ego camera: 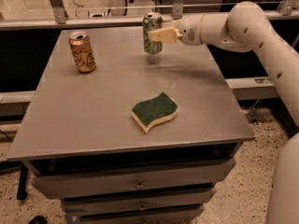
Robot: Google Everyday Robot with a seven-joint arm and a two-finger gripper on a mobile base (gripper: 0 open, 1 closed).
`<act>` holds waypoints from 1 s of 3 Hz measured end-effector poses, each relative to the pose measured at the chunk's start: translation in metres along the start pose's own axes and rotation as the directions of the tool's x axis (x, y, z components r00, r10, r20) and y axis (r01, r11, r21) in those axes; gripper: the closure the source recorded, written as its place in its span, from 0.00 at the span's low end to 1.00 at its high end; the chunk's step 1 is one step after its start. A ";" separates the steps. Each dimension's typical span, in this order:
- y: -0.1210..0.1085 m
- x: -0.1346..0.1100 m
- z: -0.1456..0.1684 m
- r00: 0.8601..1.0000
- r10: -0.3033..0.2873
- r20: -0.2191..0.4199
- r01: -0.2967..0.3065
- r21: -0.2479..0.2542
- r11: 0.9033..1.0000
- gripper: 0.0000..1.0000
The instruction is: Move green can near sponge
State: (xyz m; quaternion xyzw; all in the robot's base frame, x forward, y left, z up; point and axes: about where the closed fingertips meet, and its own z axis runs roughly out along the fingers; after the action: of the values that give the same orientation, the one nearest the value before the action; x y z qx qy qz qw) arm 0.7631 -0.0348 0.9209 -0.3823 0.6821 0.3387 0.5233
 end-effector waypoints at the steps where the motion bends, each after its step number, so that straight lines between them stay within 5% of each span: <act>1: 0.018 0.014 -0.059 0.997 -0.057 -0.056 0.057 -0.015 0.998 1.00; 3: 0.059 0.076 -0.182 0.987 -0.026 -0.156 0.021 -0.034 0.999 1.00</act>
Offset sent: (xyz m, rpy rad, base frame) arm -0.1752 -0.1855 -0.0420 -0.1867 0.0719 0.0390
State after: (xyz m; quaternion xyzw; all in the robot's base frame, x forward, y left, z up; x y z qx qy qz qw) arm 0.6162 -0.1759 0.8913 -0.4242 0.7109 0.3125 0.4658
